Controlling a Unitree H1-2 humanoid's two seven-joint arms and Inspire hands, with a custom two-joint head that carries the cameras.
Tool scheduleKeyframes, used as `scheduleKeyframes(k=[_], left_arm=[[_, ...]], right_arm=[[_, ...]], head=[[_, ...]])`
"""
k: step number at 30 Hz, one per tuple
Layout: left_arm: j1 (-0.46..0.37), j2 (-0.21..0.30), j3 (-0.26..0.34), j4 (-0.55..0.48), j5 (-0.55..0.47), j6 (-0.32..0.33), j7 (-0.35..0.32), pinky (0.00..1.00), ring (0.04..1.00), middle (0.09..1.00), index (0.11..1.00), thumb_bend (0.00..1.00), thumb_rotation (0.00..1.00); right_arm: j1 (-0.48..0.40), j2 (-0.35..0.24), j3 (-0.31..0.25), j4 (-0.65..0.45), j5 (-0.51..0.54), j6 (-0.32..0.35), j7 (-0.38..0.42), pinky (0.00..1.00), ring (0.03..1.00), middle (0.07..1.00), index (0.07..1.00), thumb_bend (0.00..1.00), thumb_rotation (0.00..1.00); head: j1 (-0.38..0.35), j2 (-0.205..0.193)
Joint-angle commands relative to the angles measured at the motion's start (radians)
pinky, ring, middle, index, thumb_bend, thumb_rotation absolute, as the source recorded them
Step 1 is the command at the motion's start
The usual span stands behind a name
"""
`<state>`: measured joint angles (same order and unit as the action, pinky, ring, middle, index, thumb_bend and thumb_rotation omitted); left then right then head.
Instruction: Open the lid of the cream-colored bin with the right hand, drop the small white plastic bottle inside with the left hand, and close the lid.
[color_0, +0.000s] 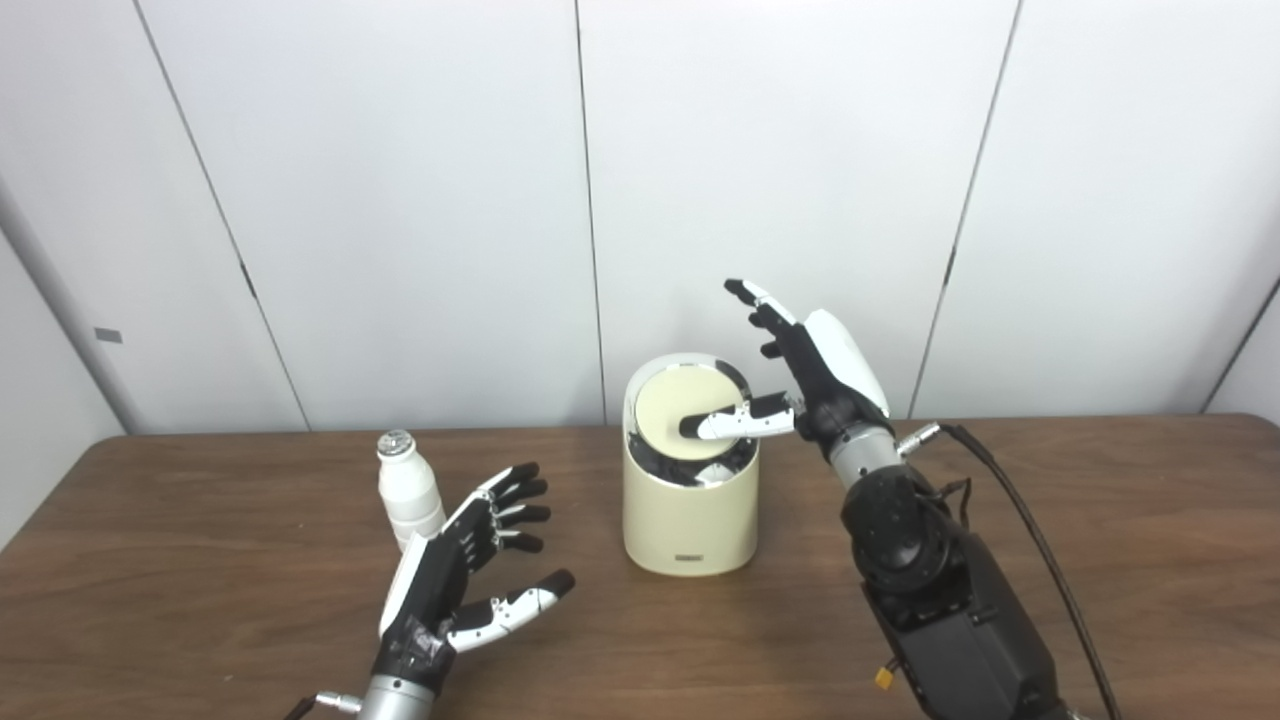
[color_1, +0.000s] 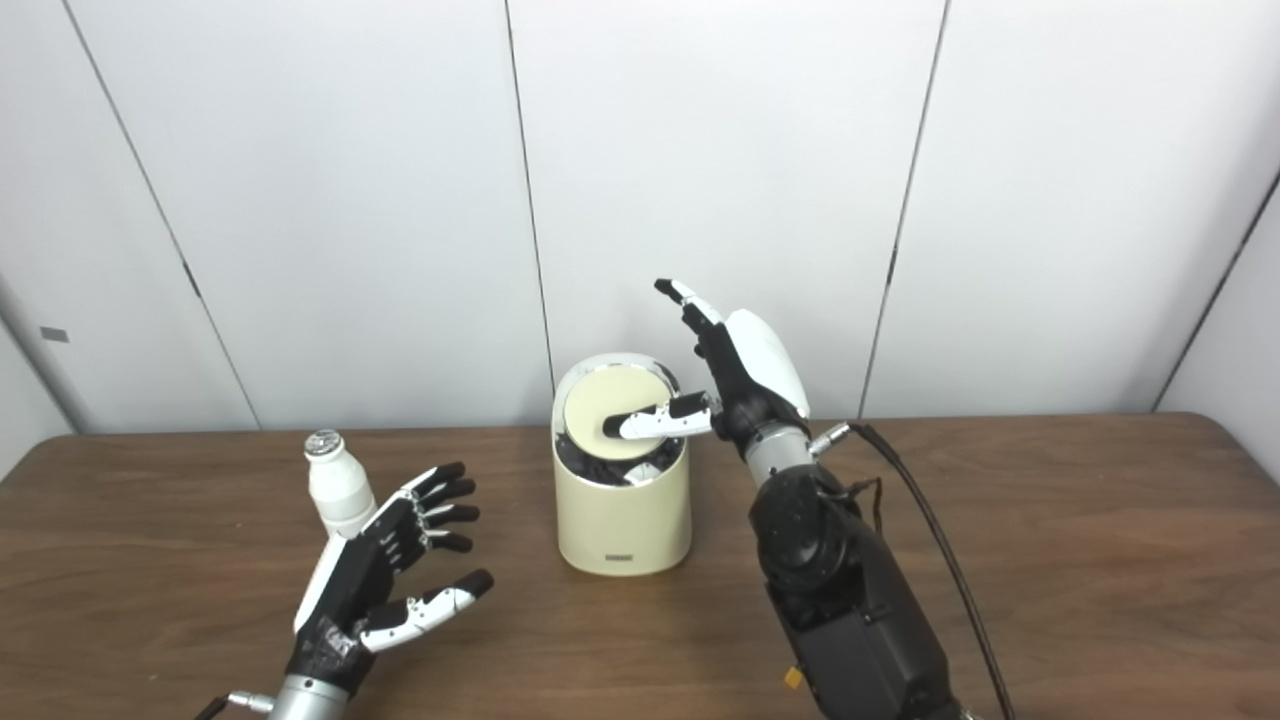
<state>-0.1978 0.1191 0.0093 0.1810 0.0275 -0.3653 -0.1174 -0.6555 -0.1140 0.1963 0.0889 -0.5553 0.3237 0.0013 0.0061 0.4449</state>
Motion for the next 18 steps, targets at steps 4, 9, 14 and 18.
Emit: scheduleKeyframes(k=[4,9,14,18], left_arm=[[0.002,-0.007,-0.006,-0.019,0.002,-0.004,0.012,0.64,0.763,0.830,0.872,0.66,0.11],[0.006,-0.006,-0.009,-0.029,0.005,0.006,0.012,0.64,0.764,0.832,0.875,0.66,0.10],[0.008,-0.006,-0.013,-0.038,0.005,0.013,0.009,0.65,0.770,0.836,0.877,0.66,0.10],[0.011,-0.010,-0.015,-0.049,0.001,0.027,0.009,0.64,0.770,0.836,0.878,0.65,0.08]], right_arm=[[-0.059,-0.016,-0.007,0.013,-0.004,-0.038,-0.023,0.76,0.882,0.915,0.895,0.85,0.18],[-0.060,-0.026,0.010,0.040,-0.023,-0.042,-0.025,0.77,0.876,0.911,0.895,0.84,0.20],[-0.067,-0.041,0.043,0.062,-0.054,-0.051,-0.024,0.77,0.870,0.908,0.893,0.85,0.20],[-0.076,-0.066,0.093,0.068,-0.112,-0.054,-0.028,0.68,0.847,0.910,0.892,0.86,0.21]], head=[[0.002,0.004],[0.002,0.008],[0.006,0.017],[0.007,0.021]])
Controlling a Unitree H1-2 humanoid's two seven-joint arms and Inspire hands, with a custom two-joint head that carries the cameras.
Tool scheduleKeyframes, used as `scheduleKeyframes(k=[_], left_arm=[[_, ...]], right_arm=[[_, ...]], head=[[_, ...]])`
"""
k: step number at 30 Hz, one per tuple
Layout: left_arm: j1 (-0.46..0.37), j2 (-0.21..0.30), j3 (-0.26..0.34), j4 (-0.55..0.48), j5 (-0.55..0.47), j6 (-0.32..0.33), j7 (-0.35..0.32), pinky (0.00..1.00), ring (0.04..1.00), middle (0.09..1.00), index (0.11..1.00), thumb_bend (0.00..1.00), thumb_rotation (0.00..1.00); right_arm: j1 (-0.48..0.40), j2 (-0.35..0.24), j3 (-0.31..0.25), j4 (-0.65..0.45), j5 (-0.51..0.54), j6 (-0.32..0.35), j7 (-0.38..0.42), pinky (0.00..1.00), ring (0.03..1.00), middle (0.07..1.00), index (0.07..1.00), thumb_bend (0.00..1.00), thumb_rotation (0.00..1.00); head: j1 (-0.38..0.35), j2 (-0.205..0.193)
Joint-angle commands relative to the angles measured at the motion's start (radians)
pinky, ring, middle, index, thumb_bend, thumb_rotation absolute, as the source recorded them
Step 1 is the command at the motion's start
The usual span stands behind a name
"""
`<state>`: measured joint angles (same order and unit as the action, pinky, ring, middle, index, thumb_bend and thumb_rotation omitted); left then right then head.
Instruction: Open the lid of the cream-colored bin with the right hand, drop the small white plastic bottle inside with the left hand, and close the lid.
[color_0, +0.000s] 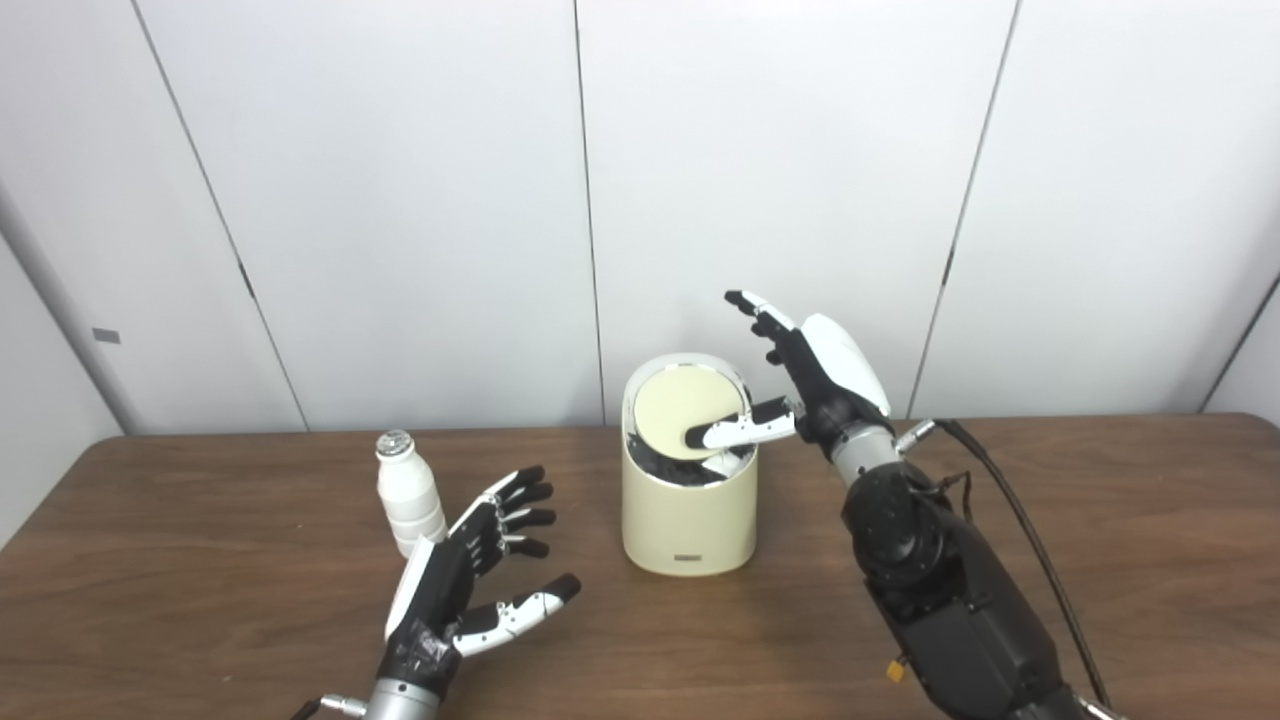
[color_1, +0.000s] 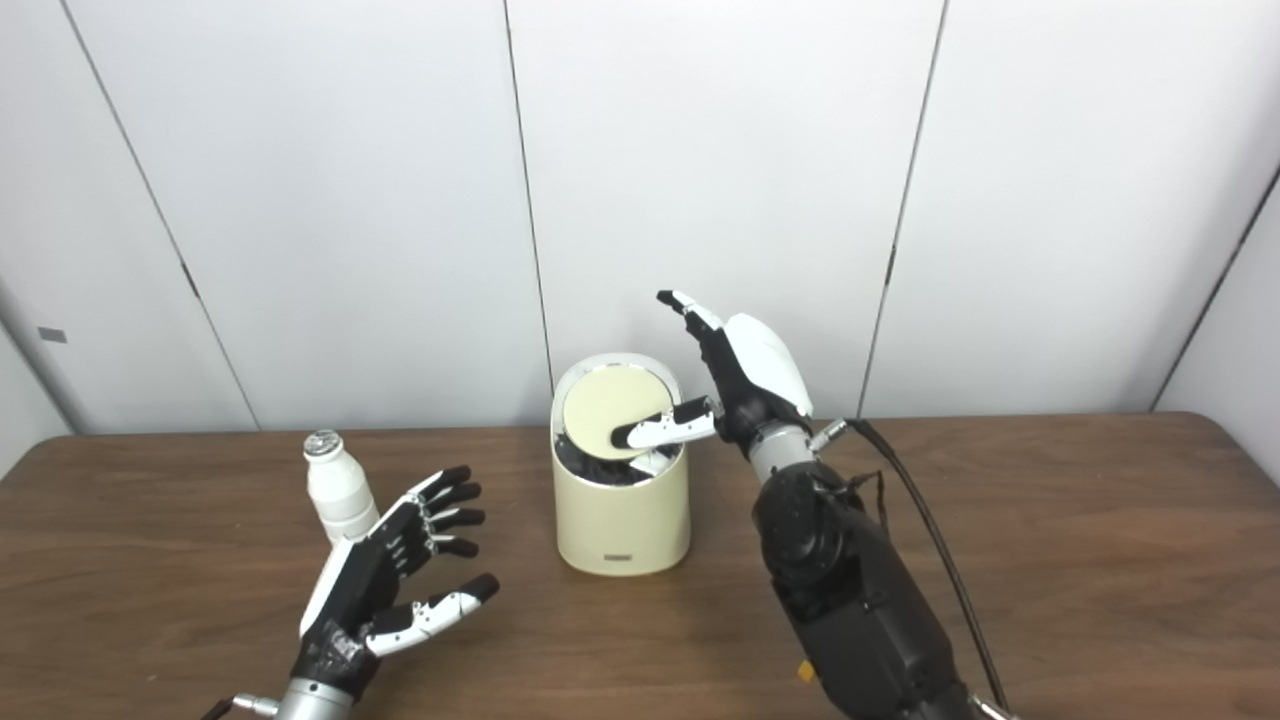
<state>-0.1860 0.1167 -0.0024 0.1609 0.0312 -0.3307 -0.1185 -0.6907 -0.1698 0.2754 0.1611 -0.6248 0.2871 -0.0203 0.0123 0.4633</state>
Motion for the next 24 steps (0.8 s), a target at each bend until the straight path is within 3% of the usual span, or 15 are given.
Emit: scheduleKeyframes(k=[1,15,21,24], left_arm=[[0.000,-0.008,-0.004,-0.031,-0.004,-0.003,0.010,0.64,0.768,0.835,0.878,0.65,0.09],[0.002,-0.011,-0.006,-0.050,-0.003,0.013,0.010,0.64,0.771,0.844,0.881,0.65,0.10],[-0.001,-0.009,-0.004,-0.049,-0.005,0.012,0.011,0.65,0.765,0.837,0.877,0.66,0.10],[-0.002,-0.008,-0.003,-0.046,-0.007,0.013,0.010,0.65,0.767,0.834,0.874,0.66,0.10]], right_arm=[[-0.043,-0.018,0.026,-0.002,-0.059,-0.018,-0.007,0.65,0.833,0.905,0.889,0.87,0.21],[-0.067,-0.084,0.178,-0.025,-0.301,-0.017,0.028,0.73,0.825,0.893,0.867,0.95,0.17],[-0.066,-0.083,0.187,-0.030,-0.351,0.006,0.075,0.73,0.826,0.889,0.860,0.98,0.17],[-0.062,-0.086,0.185,-0.019,-0.364,-0.015,0.051,0.71,0.813,0.874,0.852,0.98,0.17]], head=[[0.002,0.004],[0.015,0.018],[0.012,0.024],[0.011,0.023]])
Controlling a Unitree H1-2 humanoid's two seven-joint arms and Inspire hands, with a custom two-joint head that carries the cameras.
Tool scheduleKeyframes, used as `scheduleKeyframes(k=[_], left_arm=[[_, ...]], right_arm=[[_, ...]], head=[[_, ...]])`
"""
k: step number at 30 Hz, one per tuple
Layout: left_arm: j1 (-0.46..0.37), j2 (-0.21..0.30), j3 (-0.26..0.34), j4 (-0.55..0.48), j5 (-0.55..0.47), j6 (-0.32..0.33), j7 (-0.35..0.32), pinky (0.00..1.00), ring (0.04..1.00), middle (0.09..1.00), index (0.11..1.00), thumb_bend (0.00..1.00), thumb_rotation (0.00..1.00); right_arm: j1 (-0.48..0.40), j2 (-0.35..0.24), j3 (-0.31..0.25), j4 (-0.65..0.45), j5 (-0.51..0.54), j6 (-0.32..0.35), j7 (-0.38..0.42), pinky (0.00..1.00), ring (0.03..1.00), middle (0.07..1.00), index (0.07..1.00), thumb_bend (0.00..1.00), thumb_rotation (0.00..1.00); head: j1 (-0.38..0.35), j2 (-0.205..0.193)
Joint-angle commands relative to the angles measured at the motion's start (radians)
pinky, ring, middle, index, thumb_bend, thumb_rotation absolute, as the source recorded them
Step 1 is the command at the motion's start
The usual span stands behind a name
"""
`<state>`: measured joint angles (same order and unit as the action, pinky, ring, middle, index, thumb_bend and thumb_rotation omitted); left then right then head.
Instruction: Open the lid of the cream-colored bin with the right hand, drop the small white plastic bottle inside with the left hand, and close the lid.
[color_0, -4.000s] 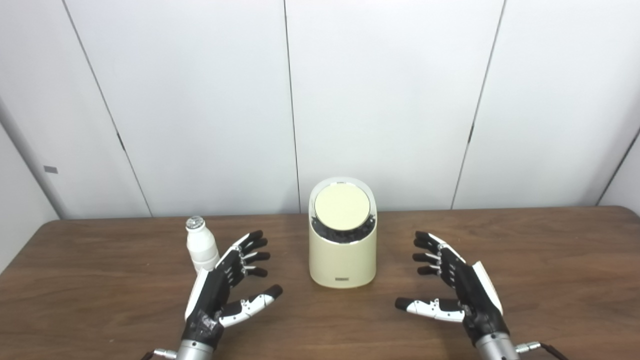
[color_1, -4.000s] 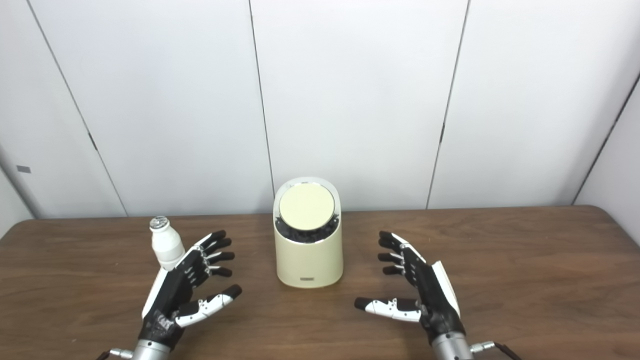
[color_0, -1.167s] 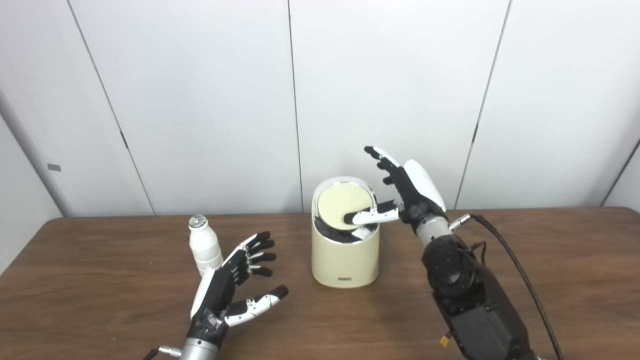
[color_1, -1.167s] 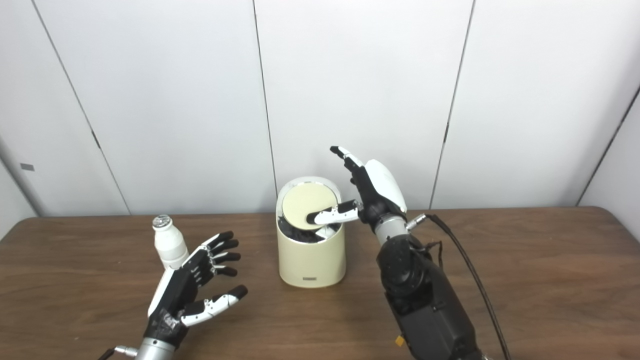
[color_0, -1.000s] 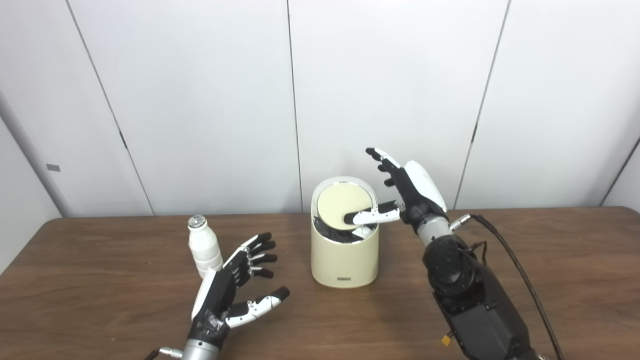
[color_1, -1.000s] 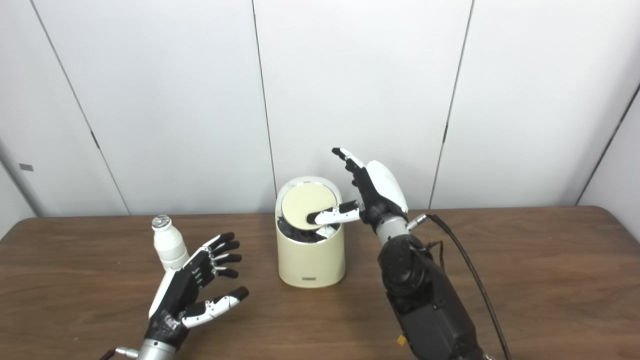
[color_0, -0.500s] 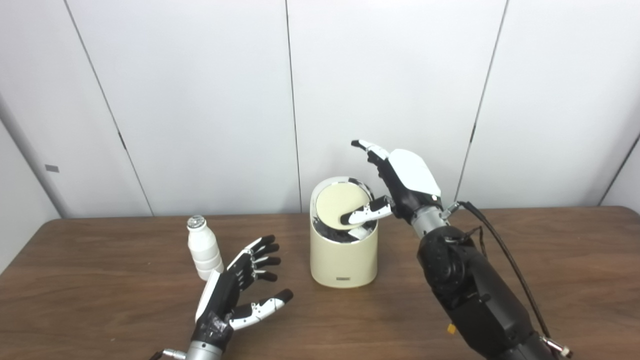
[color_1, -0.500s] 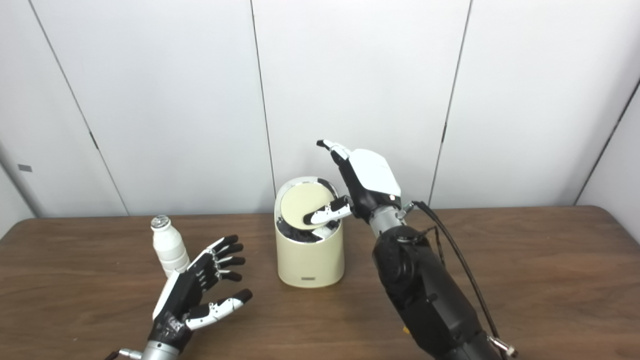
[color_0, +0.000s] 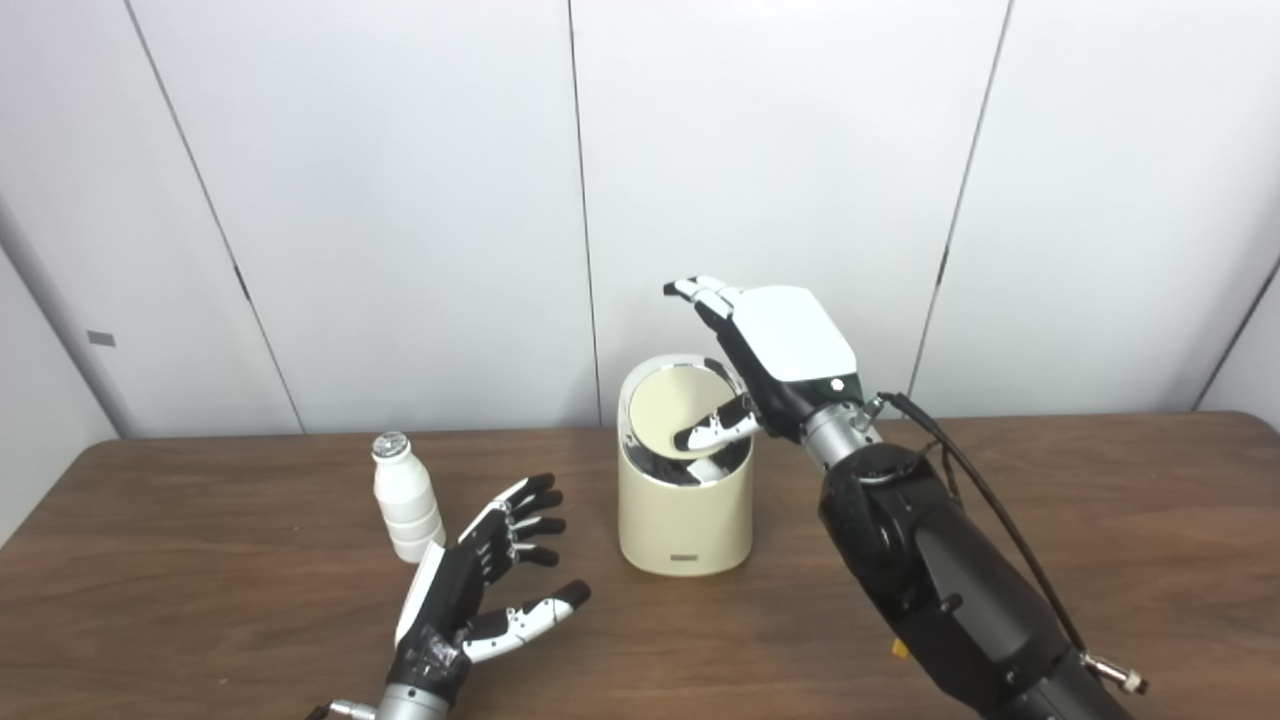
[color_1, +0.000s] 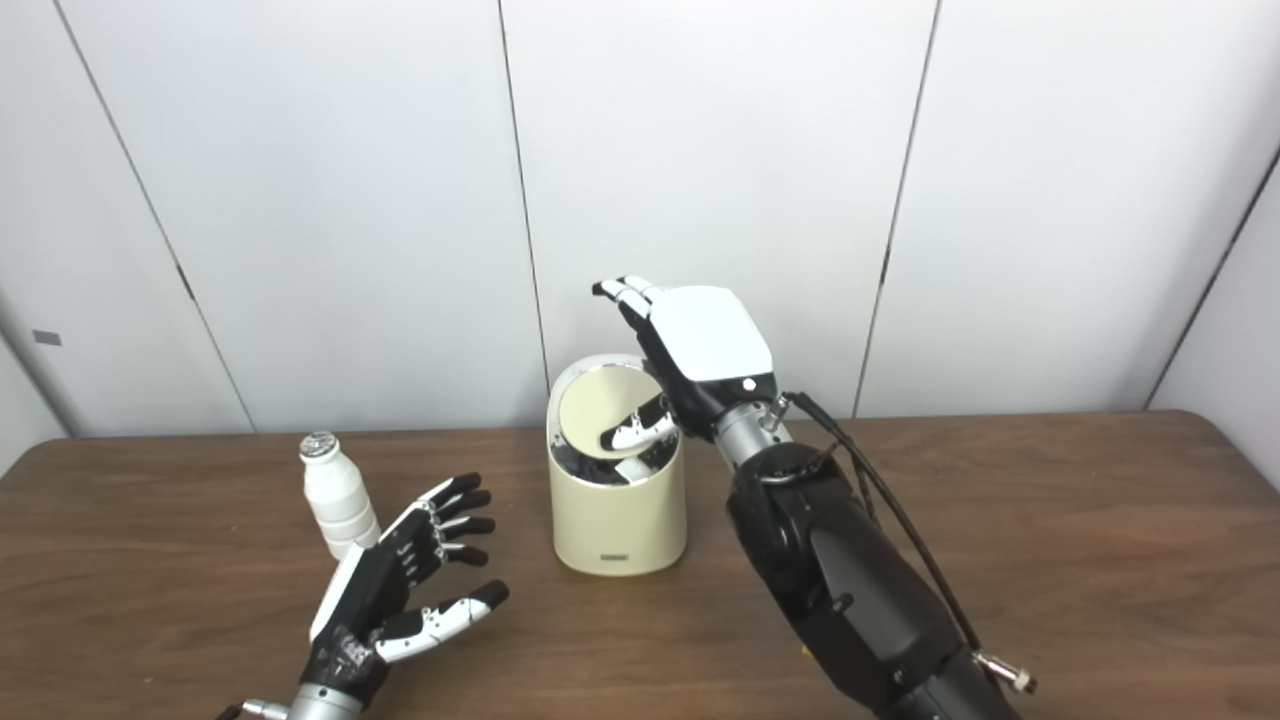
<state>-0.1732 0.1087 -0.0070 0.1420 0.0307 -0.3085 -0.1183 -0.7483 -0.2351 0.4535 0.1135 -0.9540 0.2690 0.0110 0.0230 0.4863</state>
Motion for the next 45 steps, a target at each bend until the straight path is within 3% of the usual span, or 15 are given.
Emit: scheduleKeyframes(k=[1,9,13,16,20,24,27,38,42,45], left_arm=[[-0.015,0.000,0.002,-0.026,-0.009,-0.009,0.008,0.65,0.767,0.834,0.873,0.66,0.10],[-0.016,0.002,0.001,-0.018,-0.014,-0.014,0.003,0.64,0.764,0.835,0.877,0.66,0.09],[-0.015,0.001,0.000,-0.019,-0.011,-0.012,0.004,0.64,0.768,0.835,0.876,0.66,0.09],[-0.016,0.003,0.000,-0.017,-0.008,-0.014,0.004,0.64,0.766,0.835,0.876,0.66,0.10],[-0.016,0.005,0.002,-0.015,-0.017,-0.015,-0.001,0.65,0.768,0.837,0.878,0.66,0.10],[-0.015,0.007,0.004,-0.013,-0.017,-0.018,-0.001,0.65,0.770,0.839,0.879,0.65,0.09],[-0.014,0.007,0.005,-0.020,-0.010,-0.012,0.003,0.65,0.768,0.835,0.878,0.65,0.09],[-0.008,0.010,0.011,-0.041,-0.013,-0.005,0.005,0.64,0.759,0.831,0.872,0.66,0.10],[-0.008,0.012,0.021,-0.035,-0.018,-0.025,0.009,0.62,0.748,0.822,0.864,0.66,0.10],[-0.005,0.008,0.029,-0.033,-0.037,-0.040,0.006,0.61,0.724,0.799,0.847,0.65,0.06]], right_arm=[[-0.004,-0.022,0.006,0.031,-0.039,-0.003,0.011,0.71,0.809,0.870,0.849,0.99,0.17],[0.024,-0.007,-0.059,0.011,0.025,-0.040,-0.044,0.73,0.809,0.864,0.842,0.95,0.19],[0.051,0.024,-0.144,-0.038,0.138,-0.042,-0.041,0.70,0.815,0.873,0.846,0.90,0.26],[0.072,0.054,-0.214,-0.101,0.216,0.012,-0.009,0.68,0.836,0.884,0.856,0.86,0.30],[0.122,0.103,-0.312,-0.179,0.343,0.066,0.010,0.64,0.800,0.878,0.861,0.84,0.24],[0.193,0.126,-0.367,-0.223,0.436,0.040,-0.003,0.61,0.793,0.865,0.864,0.84,0.24],[0.254,0.135,-0.405,-0.231,0.504,-0.008,-0.029,0.60,0.781,0.848,0.852,0.83,0.22],[0.480,0.097,-0.453,-0.177,0.633,-0.323,-0.121,0.66,0.767,0.847,0.835,0.81,0.16],[0.523,0.103,-0.470,-0.125,0.669,-0.421,-0.144,0.69,0.775,0.843,0.825,0.82,0.21],[0.535,0.109,-0.475,-0.098,0.679,-0.448,-0.152,0.68,0.774,0.840,0.826,0.82,0.24]], head=[[-0.001,0.000],[-0.002,0.000],[-0.002,0.000],[-0.005,0.003],[-0.005,0.004],[-0.008,0.007],[-0.008,0.008],[-0.003,0.009],[-0.008,0.005],[0.021,-0.008]])
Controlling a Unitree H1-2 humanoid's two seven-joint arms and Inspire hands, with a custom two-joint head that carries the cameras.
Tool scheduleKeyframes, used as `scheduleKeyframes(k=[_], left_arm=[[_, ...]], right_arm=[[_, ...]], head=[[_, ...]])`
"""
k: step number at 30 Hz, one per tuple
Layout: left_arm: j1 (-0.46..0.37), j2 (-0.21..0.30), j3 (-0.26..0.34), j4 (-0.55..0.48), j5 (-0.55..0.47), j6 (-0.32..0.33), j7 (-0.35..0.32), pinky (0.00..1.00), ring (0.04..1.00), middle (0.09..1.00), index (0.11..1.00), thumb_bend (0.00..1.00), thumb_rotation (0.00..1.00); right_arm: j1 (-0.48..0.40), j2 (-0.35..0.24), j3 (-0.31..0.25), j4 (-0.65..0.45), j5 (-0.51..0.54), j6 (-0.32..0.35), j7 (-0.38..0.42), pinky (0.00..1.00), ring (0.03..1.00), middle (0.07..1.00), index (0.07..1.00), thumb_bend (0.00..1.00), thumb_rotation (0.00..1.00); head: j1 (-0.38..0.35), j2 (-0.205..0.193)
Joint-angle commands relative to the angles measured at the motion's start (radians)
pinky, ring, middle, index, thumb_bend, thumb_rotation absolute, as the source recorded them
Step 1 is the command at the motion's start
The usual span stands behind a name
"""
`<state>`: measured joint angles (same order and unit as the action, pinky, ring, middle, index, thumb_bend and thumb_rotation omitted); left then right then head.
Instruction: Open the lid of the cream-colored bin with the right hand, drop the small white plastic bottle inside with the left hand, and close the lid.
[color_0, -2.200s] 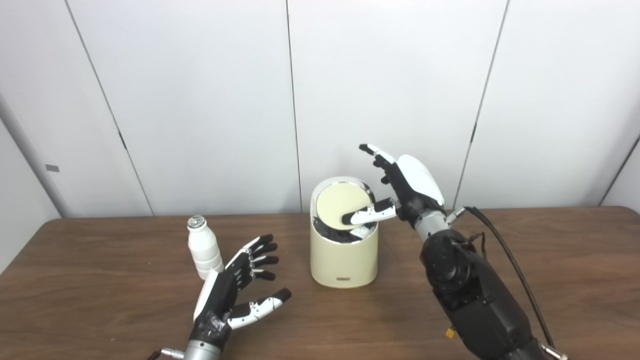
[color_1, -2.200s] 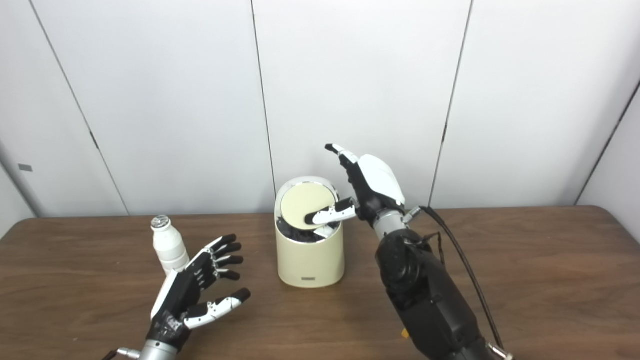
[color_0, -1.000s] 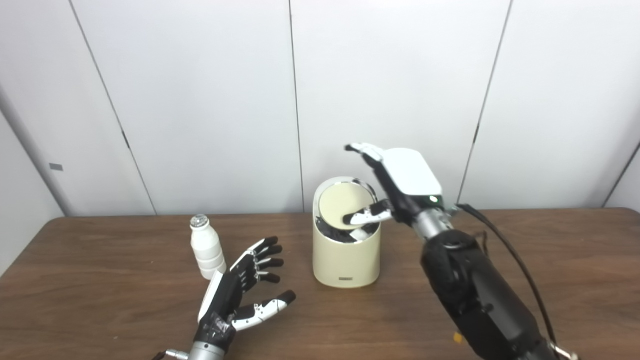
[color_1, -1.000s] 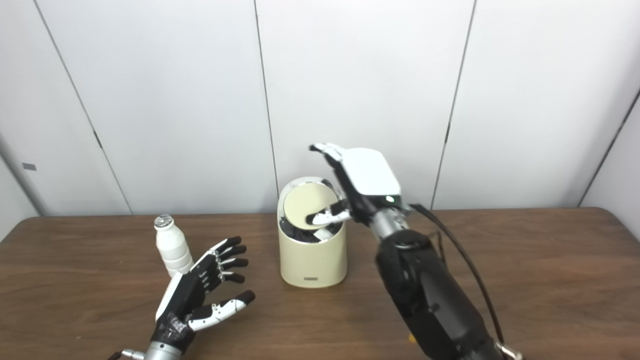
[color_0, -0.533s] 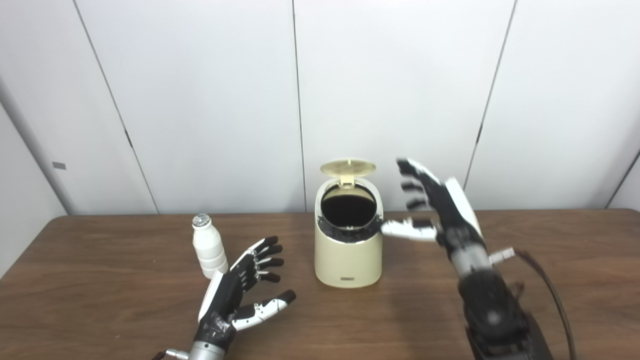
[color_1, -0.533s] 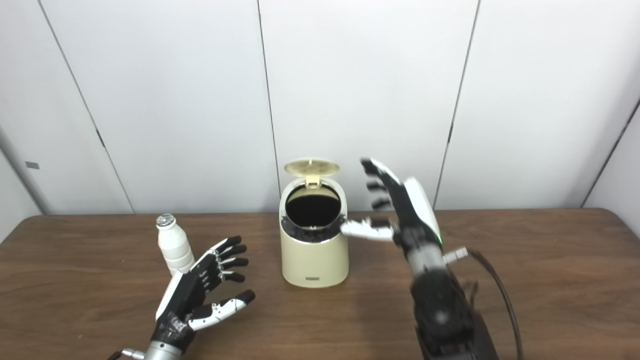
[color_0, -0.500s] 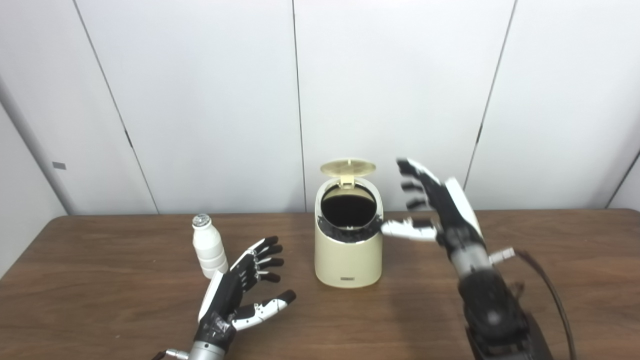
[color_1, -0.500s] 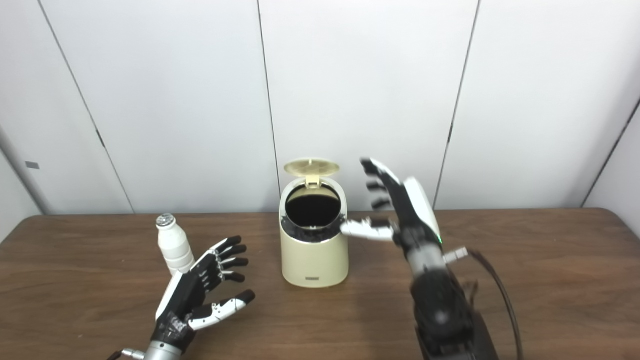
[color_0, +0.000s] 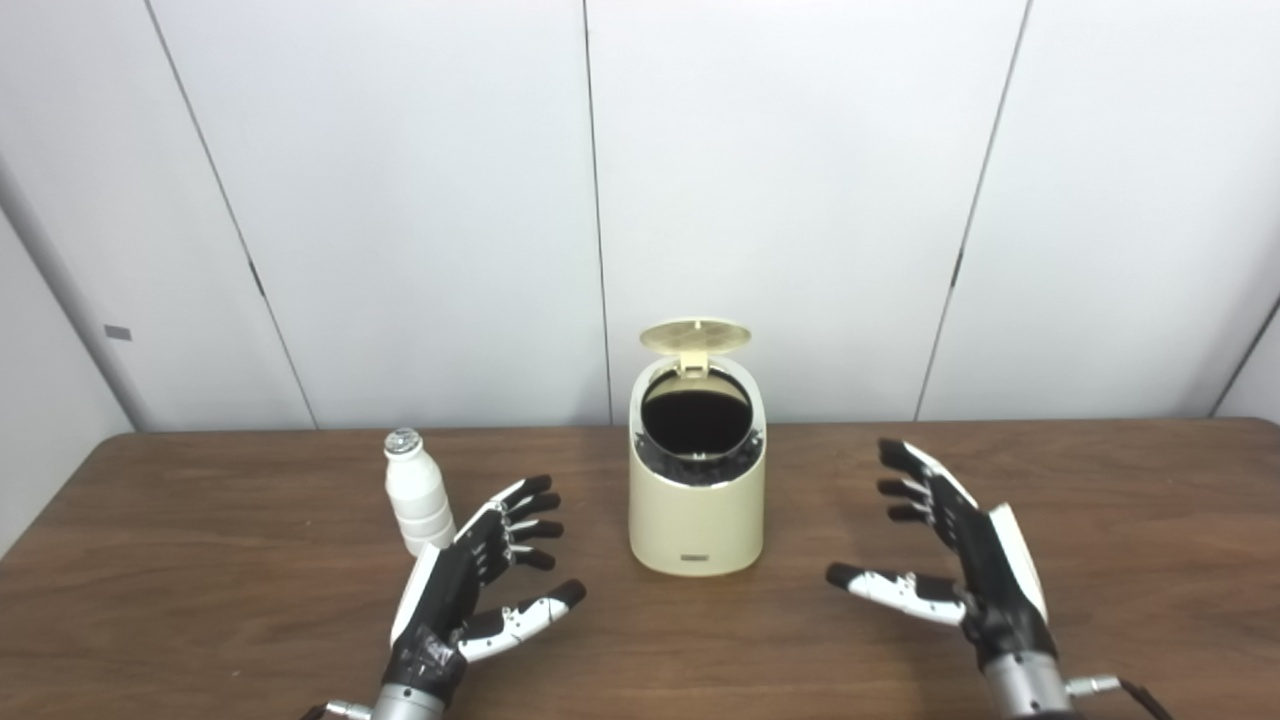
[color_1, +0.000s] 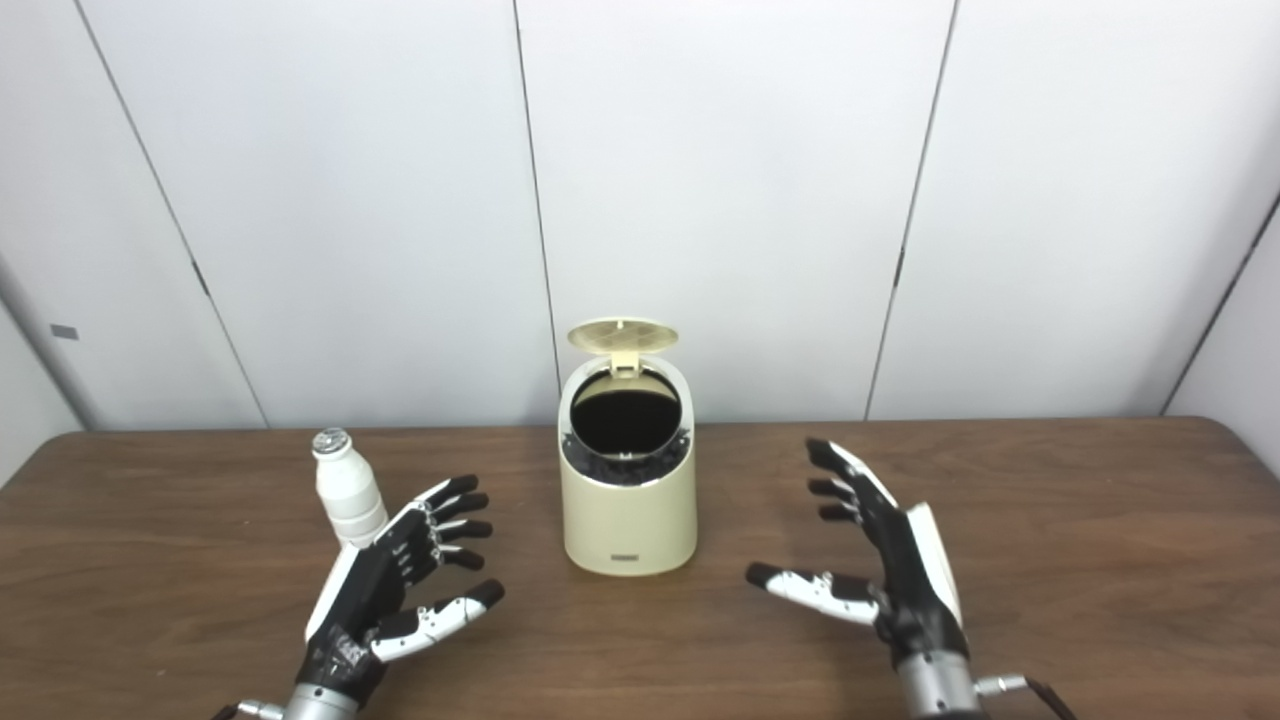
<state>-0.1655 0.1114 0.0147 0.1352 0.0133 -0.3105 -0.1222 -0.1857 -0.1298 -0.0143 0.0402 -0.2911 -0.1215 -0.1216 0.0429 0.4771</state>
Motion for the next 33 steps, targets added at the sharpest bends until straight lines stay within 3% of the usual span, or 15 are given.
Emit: scheduleKeyframes(k=[1,7,13,19,24,33], left_arm=[[-0.011,0.004,0.008,-0.029,-0.021,-0.041,0.010,0.59,0.713,0.792,0.840,0.65,0.05],[0.016,-0.022,0.018,-0.092,0.006,-0.069,0.050,0.50,0.601,0.710,0.736,0.62,0.00],[0.066,-0.057,0.075,-0.177,0.121,-0.051,0.172,0.50,0.548,0.632,0.667,0.64,0.00],[0.099,-0.080,0.144,-0.227,0.215,-0.005,0.280,0.49,0.576,0.644,0.674,0.64,0.01],[0.096,-0.078,0.205,-0.224,0.267,0.031,0.373,0.43,0.513,0.584,0.680,0.65,0.01],[0.059,-0.033,0.233,-0.188,0.240,0.064,0.396,0.61,0.716,0.754,0.749,0.67,0.03]], right_arm=[[-0.025,0.007,-0.010,-0.020,0.028,-0.062,-0.018,0.69,0.777,0.843,0.828,0.82,0.23],[-0.019,0.005,-0.026,0.012,0.060,-0.091,-0.020,0.72,0.796,0.857,0.841,0.80,0.17],[-0.026,-0.023,-0.050,0.046,0.137,-0.120,0.014,0.78,0.838,0.888,0.872,0.76,0.06],[-0.021,-0.025,-0.051,-0.031,0.150,-0.066,0.030,0.70,0.799,0.860,0.850,0.74,0.06],[-0.010,-0.016,-0.039,-0.130,0.140,0.033,0.048,0.65,0.772,0.844,0.826,0.74,0.04],[-0.002,0.006,-0.021,-0.254,0.118,0.157,0.055,0.66,0.777,0.848,0.830,0.70,0.00]], head=[[0.021,-0.001],[0.139,-0.006],[0.253,-0.019],[0.303,-0.027],[0.309,-0.027],[0.308,-0.023]])
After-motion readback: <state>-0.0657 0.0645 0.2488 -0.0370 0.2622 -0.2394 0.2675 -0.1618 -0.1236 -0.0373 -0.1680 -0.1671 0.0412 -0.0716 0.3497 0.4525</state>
